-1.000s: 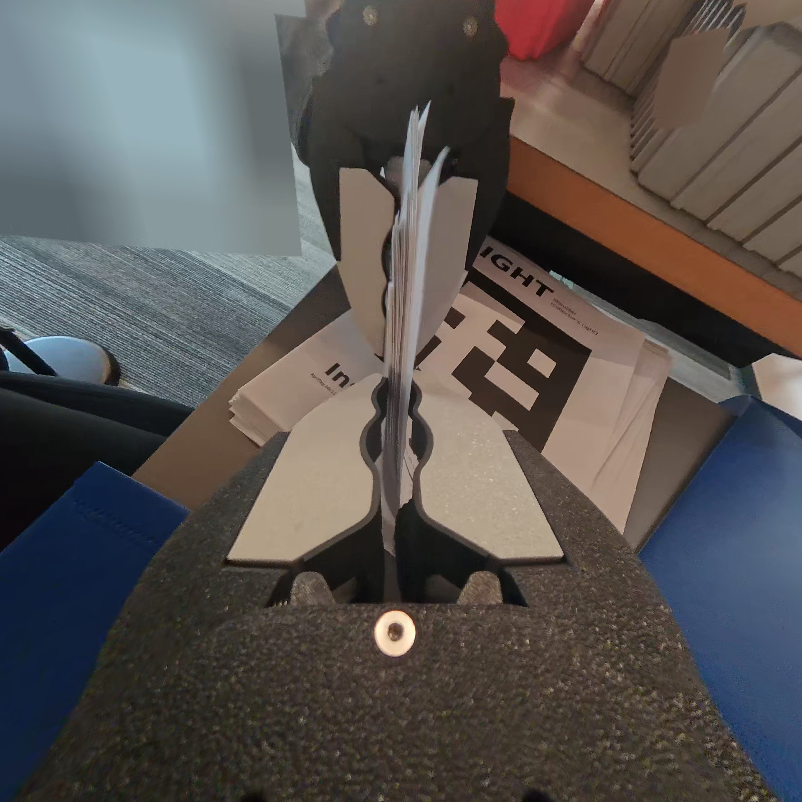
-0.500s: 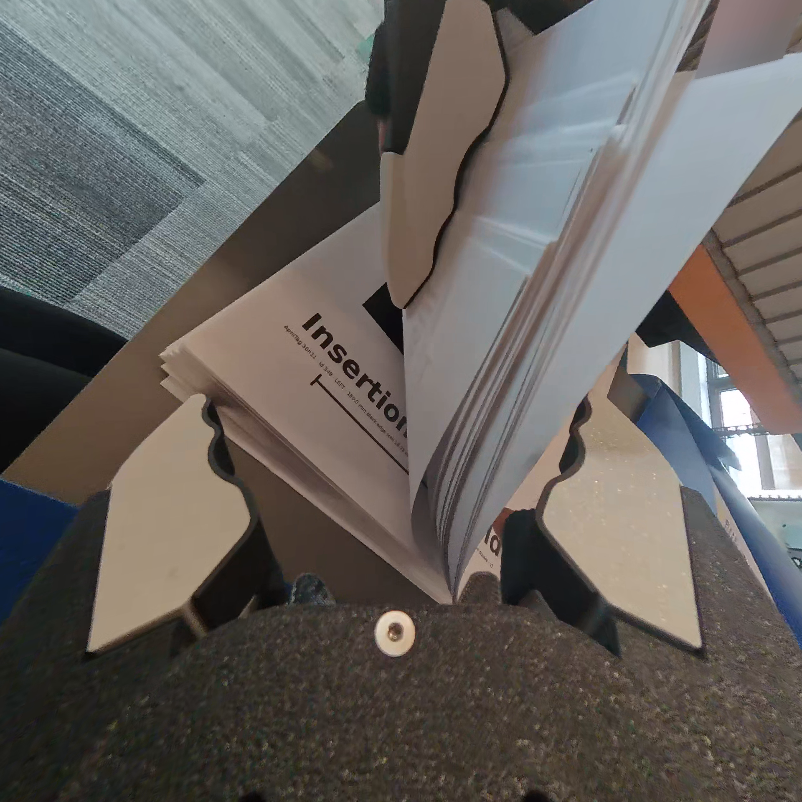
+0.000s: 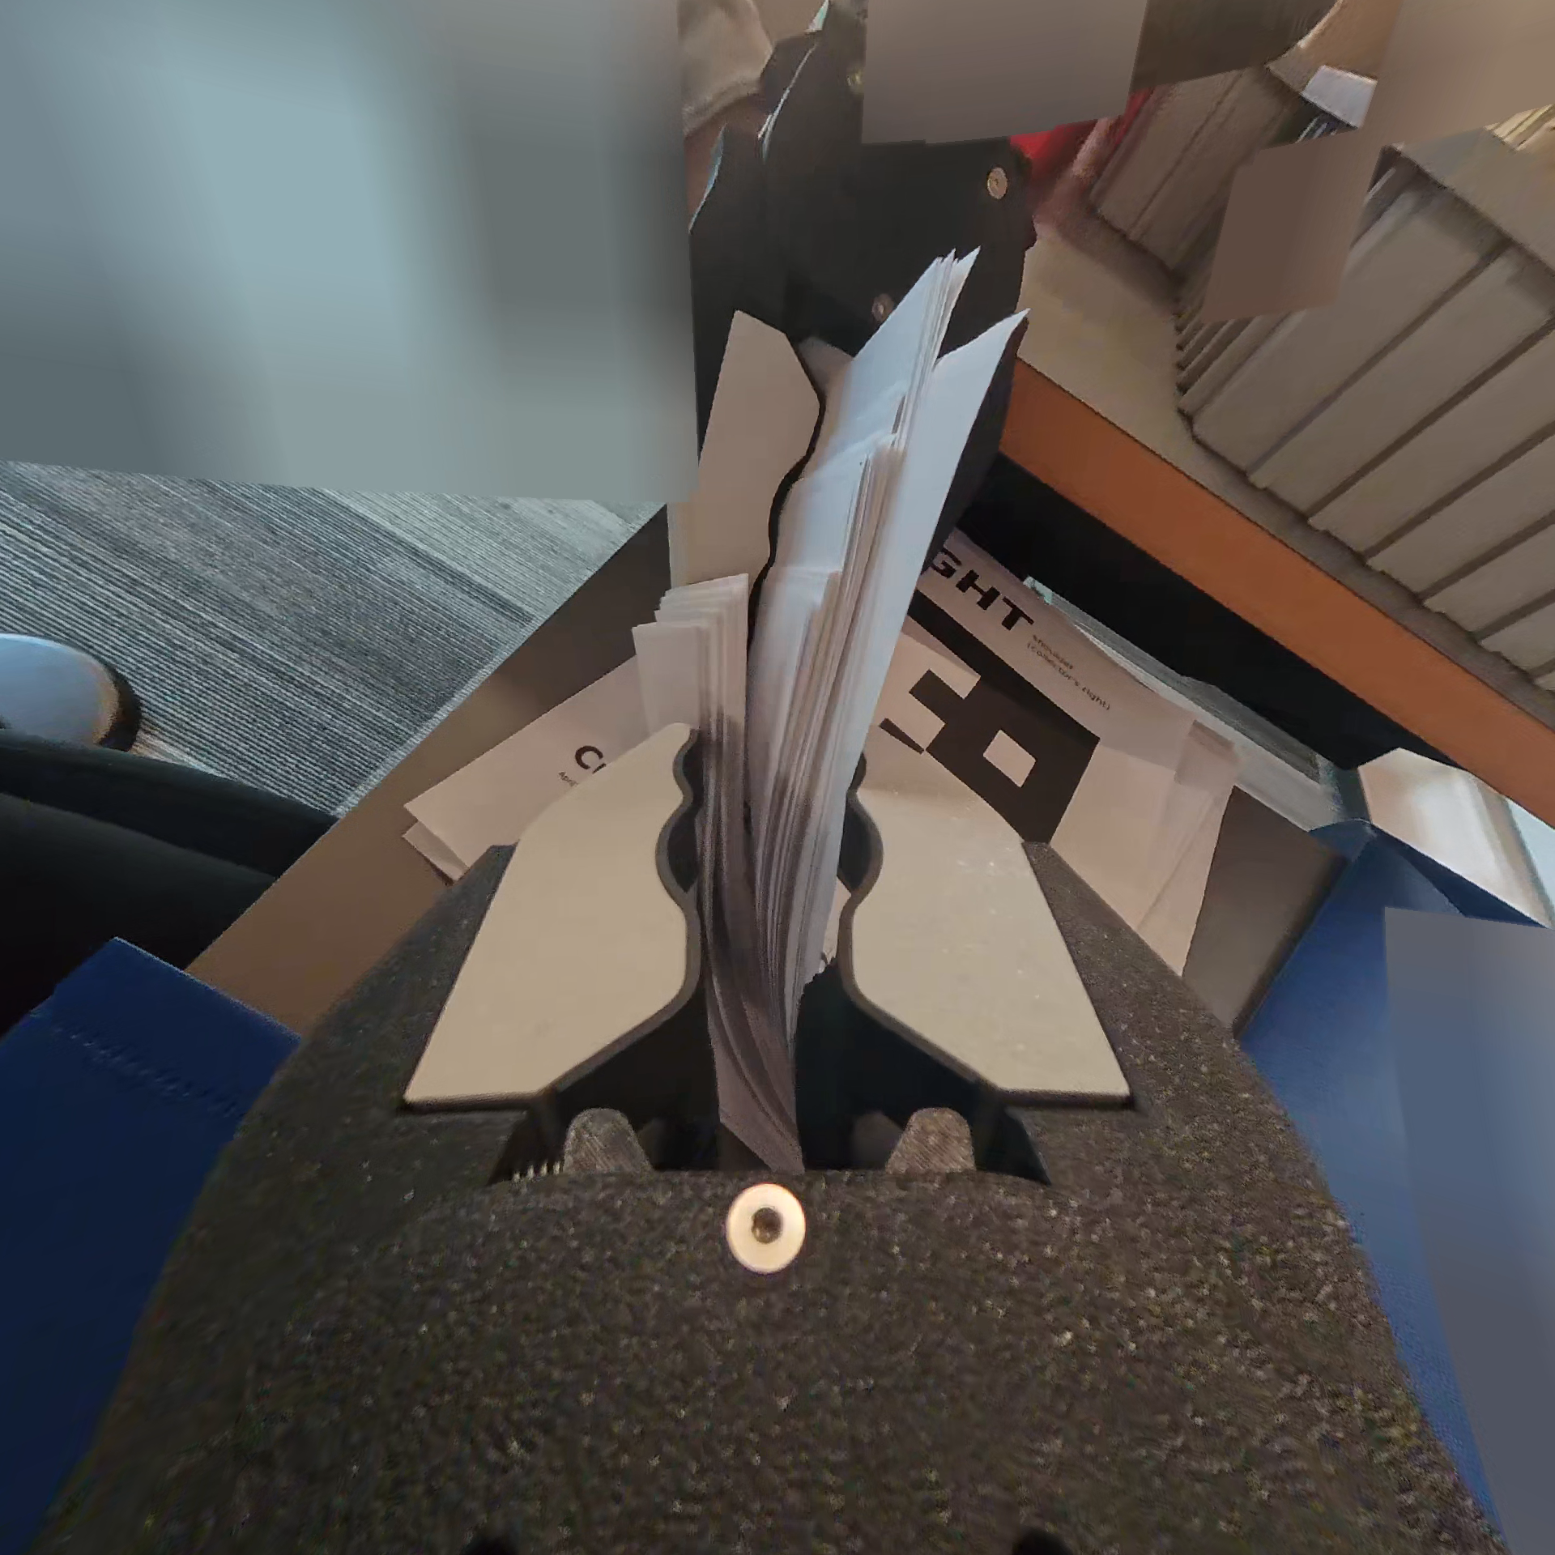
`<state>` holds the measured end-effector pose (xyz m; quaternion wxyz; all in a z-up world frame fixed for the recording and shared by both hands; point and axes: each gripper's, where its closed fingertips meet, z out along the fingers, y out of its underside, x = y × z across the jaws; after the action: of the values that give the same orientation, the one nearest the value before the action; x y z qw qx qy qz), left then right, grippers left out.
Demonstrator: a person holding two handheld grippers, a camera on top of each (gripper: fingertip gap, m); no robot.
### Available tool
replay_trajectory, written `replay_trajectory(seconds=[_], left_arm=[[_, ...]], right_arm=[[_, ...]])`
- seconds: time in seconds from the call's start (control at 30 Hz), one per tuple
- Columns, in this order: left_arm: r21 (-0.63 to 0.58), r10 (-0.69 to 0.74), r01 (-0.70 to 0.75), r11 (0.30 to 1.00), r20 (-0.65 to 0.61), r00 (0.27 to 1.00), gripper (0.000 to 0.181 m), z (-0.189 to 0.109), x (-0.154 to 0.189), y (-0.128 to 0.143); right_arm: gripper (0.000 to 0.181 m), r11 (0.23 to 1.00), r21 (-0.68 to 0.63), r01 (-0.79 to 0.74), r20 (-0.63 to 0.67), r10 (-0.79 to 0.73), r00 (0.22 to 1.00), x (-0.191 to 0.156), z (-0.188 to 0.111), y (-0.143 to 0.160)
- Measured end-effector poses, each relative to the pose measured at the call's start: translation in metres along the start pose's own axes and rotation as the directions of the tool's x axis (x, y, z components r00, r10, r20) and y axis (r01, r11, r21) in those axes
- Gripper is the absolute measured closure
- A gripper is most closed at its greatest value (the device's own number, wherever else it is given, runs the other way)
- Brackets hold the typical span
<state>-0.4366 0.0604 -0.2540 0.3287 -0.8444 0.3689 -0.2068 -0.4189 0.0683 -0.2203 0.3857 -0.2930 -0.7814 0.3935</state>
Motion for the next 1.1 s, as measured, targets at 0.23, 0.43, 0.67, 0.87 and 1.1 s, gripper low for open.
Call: replay_trajectory(seconds=[0.23, 0.43, 0.67, 0.87, 1.1], left_arm=[[0.069, -0.028, 0.032, 0.997, -0.051, 0.998, 0.147, -0.015, 0.003, -0.011], [0.009, 0.013, -0.012, 1.000, -0.208, 0.978, 0.077, -0.015, 0.034, -0.004], [-0.139, 0.237, -0.225, 0.964, 0.078, 0.968, 0.153, 0.002, 0.002, 0.010], [-0.040, 0.101, -0.099, 0.994, 0.052, 0.994, 0.160, -0.007, -0.002, -0.001], [0.024, 0.015, -0.016, 1.000, 0.034, 0.999, 0.163, -0.014, -0.007, -0.008]], right_arm=[[0.165, 0.999, 0.013, -0.035, 0.115, 0.033, 0.993, -0.009, 0.000, 0.000], [0.171, 0.988, 0.001, -0.153, 0.197, 0.150, 0.969, -0.013, -0.001, 0.009], [0.171, 0.965, -0.027, -0.260, 0.253, 0.258, 0.932, -0.012, -0.003, 0.009], [0.049, 0.976, 0.074, -0.205, -0.056, 0.210, 0.976, 0.017, -0.022, -0.004], [0.037, 0.973, -0.224, 0.054, -0.284, -0.118, 0.952, 0.003, -0.012, 0.022]])
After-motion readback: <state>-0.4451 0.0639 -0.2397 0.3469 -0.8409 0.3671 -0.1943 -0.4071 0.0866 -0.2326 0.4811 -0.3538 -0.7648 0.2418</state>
